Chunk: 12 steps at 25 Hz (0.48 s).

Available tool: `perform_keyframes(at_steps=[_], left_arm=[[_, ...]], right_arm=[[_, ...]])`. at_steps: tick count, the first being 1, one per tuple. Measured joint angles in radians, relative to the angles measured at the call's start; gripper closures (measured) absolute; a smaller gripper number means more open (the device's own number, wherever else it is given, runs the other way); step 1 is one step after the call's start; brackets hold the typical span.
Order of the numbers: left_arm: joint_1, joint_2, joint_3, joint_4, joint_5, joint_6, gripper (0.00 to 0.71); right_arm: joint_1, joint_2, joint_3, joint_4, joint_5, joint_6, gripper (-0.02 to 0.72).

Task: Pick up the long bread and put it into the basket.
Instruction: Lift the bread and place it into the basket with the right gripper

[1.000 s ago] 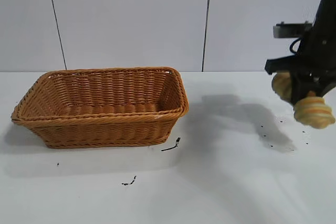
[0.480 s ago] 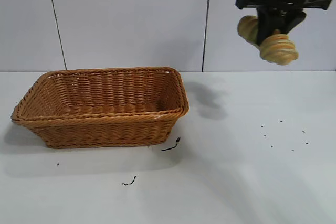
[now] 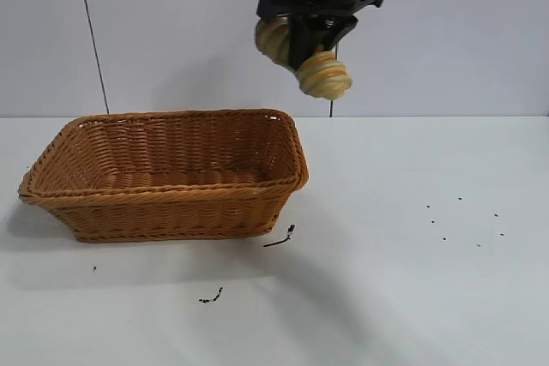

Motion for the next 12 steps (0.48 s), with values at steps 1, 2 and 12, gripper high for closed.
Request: perform_keyframes(at_steps=[1, 2, 12], left_arm=[[0.000, 0.000, 0.000, 0.000, 0.000, 0.000, 0.017], [0.000, 0.000, 0.000, 0.000, 0.000, 0.000, 0.017], [0.000, 0.000, 0.000, 0.000, 0.000, 0.000, 0.017]], right_arm=[[0.012, 0.001, 0.000, 0.000, -0.012, -0.062, 0.563], [0.024, 0.002, 0.000, 0.000, -0.028, -0.131, 0.563], [0.060, 0.104, 0.000, 0.048, -0.067, -0.633, 0.563]])
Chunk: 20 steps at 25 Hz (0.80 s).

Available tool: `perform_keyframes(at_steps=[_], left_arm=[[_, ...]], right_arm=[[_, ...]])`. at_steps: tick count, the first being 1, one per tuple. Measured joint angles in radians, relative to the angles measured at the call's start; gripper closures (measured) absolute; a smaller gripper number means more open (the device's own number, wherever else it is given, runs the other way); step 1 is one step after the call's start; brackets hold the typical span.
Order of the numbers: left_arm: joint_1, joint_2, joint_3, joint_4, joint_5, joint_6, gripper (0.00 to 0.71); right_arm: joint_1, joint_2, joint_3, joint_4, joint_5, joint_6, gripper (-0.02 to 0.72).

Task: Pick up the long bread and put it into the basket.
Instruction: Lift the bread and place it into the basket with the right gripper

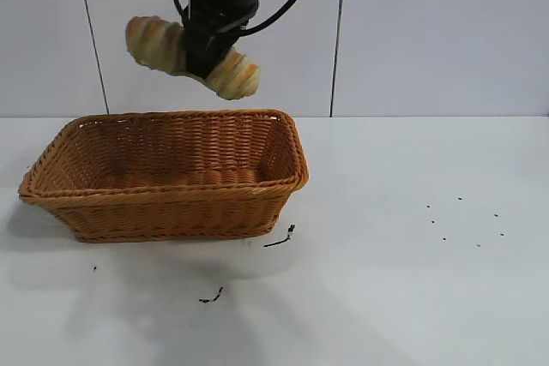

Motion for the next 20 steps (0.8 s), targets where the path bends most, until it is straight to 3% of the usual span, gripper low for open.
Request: perform_keyframes(at_steps=[4, 6, 8, 11, 13, 20], left_arm=[[0.000, 0.000, 0.000, 0.000, 0.000, 0.000, 0.017], [0.000, 0.000, 0.000, 0.000, 0.000, 0.000, 0.017], [0.000, 0.000, 0.000, 0.000, 0.000, 0.000, 0.017], [0.000, 0.000, 0.000, 0.000, 0.000, 0.000, 0.017], [0.000, 0.000, 0.000, 0.000, 0.000, 0.000, 0.017], [0.000, 0.000, 0.000, 0.000, 0.000, 0.000, 0.017]], right_arm=[[0.000, 0.059, 0.000, 0.001, -0.037, -0.005, 0.561], [0.000, 0.071, 0.000, 0.002, -0.046, 0.002, 0.524], [0.000, 0.072, 0.000, 0.004, -0.055, 0.024, 0.416], [-0.004, 0.071, 0.000, 0.005, -0.081, 0.071, 0.153], [-0.007, 0.071, 0.000, 0.005, -0.091, 0.109, 0.059], [-0.008, 0.048, 0.000, 0.003, -0.082, 0.151, 0.014]])
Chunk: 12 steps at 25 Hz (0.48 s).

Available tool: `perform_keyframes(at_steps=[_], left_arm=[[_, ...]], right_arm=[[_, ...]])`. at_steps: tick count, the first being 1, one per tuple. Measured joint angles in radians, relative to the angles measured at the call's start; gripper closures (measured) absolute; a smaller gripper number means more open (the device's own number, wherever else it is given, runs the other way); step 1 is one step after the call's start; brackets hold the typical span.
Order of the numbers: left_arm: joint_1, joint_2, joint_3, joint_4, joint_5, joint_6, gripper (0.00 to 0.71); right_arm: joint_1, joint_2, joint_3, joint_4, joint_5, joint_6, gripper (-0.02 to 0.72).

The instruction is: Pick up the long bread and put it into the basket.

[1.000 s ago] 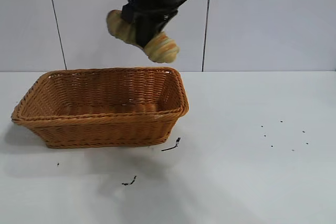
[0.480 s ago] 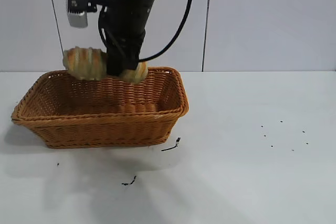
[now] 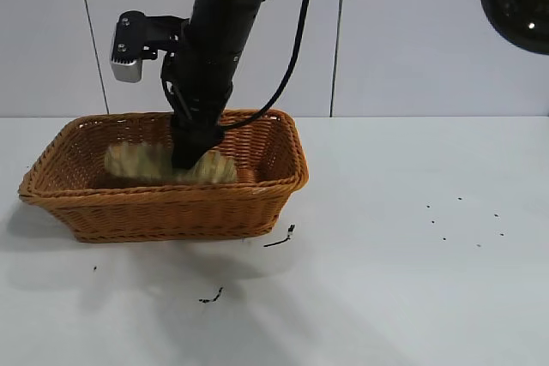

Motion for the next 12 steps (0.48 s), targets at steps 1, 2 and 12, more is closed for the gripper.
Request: perform_keyframes(at_steps=[1, 2, 12], left_arm=[[0.000, 0.000, 0.000, 0.000, 0.000, 0.000, 0.017], [0.000, 0.000, 0.000, 0.000, 0.000, 0.000, 0.017], [0.000, 0.000, 0.000, 0.000, 0.000, 0.000, 0.017]], right_arm=[[-0.001, -0.015, 0.000, 0.000, 0.001, 0.013, 0.014], [-0.004, -0.029, 0.000, 0.001, 0.001, 0.045, 0.014], [-0.027, -0.160, -0.018, -0.137, 0.086, 0.924, 0.014]])
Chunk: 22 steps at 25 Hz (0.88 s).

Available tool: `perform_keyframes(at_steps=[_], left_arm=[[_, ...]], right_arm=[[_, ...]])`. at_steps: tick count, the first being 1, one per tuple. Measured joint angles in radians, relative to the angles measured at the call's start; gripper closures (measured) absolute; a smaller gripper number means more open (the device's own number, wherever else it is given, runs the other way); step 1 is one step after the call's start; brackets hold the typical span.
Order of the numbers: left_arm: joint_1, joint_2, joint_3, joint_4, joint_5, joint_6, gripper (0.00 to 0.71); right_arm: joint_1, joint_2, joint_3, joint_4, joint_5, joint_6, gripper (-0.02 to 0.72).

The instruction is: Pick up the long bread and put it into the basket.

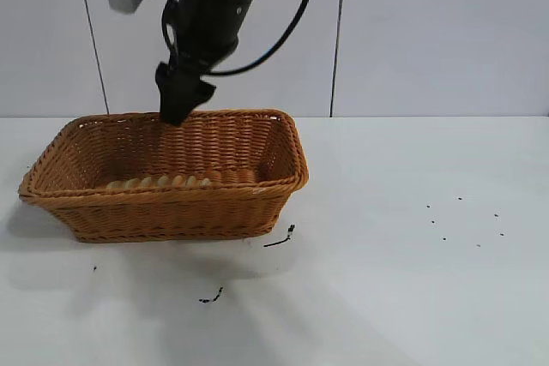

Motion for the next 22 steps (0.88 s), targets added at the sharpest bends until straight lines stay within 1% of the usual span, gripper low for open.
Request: perform_keyframes(at_steps=[1, 2, 4, 6, 11, 17, 22], left_arm=[[0.000, 0.000, 0.000, 0.000, 0.000, 0.000, 0.017], [0.000, 0.000, 0.000, 0.000, 0.000, 0.000, 0.017], [0.000, 0.000, 0.000, 0.000, 0.000, 0.000, 0.017], [0.000, 0.000, 0.000, 0.000, 0.000, 0.000, 0.017], [0.000, 0.000, 0.000, 0.000, 0.000, 0.000, 0.017], [0.000, 0.000, 0.000, 0.000, 0.000, -0.001, 0.017], [0.000, 0.000, 0.000, 0.000, 0.000, 0.000, 0.017]], right_arm=[[-0.009, 0.000, 0.000, -0.008, 0.017, 0.045, 0.014], [-0.021, 0.000, 0.000, -0.015, 0.031, 0.077, 0.014], [-0.053, 0.000, 0.000, -0.015, 0.041, 0.118, 0.014], [-0.100, 0.000, 0.000, -0.015, 0.049, 0.145, 0.014], [-0.251, 0.000, 0.000, -0.010, 0.064, 0.161, 0.014], [-0.463, 0.000, 0.000, -0.015, 0.109, 0.157, 0.014], [-0.588, 0.000, 0.000, -0.015, 0.137, 0.153, 0.014]])
